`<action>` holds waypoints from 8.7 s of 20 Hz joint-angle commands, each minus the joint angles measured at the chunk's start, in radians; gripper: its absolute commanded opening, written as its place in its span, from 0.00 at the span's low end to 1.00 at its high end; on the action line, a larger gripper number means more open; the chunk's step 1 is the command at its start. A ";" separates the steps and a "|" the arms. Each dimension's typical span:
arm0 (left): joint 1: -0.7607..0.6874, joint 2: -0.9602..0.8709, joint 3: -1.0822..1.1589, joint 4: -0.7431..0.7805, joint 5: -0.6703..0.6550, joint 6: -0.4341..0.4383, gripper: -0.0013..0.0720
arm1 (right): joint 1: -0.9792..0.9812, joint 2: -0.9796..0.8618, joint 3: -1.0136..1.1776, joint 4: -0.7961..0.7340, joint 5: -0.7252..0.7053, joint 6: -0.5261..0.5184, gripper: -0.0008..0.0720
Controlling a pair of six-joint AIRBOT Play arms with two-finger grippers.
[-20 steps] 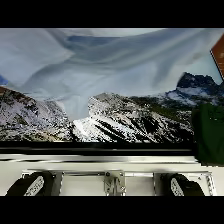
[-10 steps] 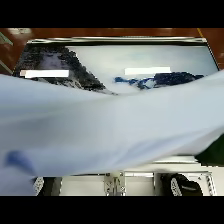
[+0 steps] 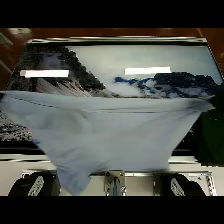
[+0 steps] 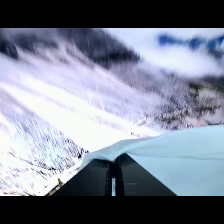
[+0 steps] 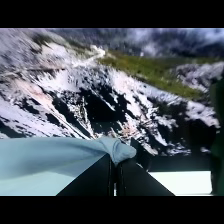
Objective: Fold the shirts.
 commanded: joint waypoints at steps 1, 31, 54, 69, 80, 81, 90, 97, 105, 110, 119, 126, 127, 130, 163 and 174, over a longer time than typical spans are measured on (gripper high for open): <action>-0.002 -0.131 -0.297 -0.005 0.246 0.000 0.06 | 0.001 -0.152 -0.290 0.031 -0.405 0.044 0.11; -0.023 -0.935 0.001 -0.125 0.142 0.176 0.06 | 0.124 -0.701 -0.214 0.148 -0.848 0.066 0.11; -0.066 -1.042 -0.003 0.019 0.009 0.000 0.06 | 0.041 -0.778 -0.215 0.151 -0.577 0.087 0.11; 0.180 -0.544 -0.406 0.022 -0.134 0.008 0.75 | -0.213 -0.548 -0.056 -0.054 -0.094 -0.074 0.72; 0.196 -0.442 -0.964 -0.154 0.101 0.019 0.74 | -0.297 -0.547 -0.195 0.006 -0.277 -0.075 0.72; 0.192 -0.443 -0.978 -0.167 0.122 0.019 0.74 | -0.297 -0.547 -0.207 0.006 -0.293 -0.074 0.72; 0.031 -0.534 -0.992 -0.298 0.269 0.021 0.46 | -0.297 -0.554 -0.257 0.008 -0.274 -0.079 0.91; 0.024 -0.542 -0.978 -0.315 0.186 0.141 0.06 | -0.298 -0.570 -0.510 0.208 -0.151 -0.217 0.91; 0.051 -0.477 -0.972 -0.307 0.133 0.188 0.06 | -0.289 -0.570 -0.721 0.248 -0.307 -0.228 0.83; 0.051 -0.440 -0.959 -0.304 0.128 0.188 0.06 | -0.210 -0.570 -0.751 0.267 -0.430 -0.216 0.56; 0.056 -0.482 -0.480 -0.313 0.134 0.224 0.06 | -0.159 -0.558 -0.486 0.546 -0.512 -0.297 0.11; 0.053 -0.873 -0.127 -0.381 0.129 0.194 0.06 | -0.013 -0.673 -0.264 0.410 -0.705 -0.154 0.11; 0.049 -0.921 -0.085 -0.385 0.129 0.188 0.06 | -0.014 -0.701 -0.250 0.415 -0.707 -0.141 0.11; 0.030 -1.040 -0.008 -0.386 0.130 0.164 0.06 | -0.013 -0.769 -0.246 0.423 -0.735 -0.136 0.11; -0.214 -1.021 0.065 -0.603 0.217 0.180 0.06 | -0.036 -0.548 -0.245 0.571 -0.546 -0.343 0.11; -0.724 -1.210 0.087 -0.987 0.550 0.294 0.06 | -0.036 -0.132 -0.245 0.570 -0.351 -0.060 0.11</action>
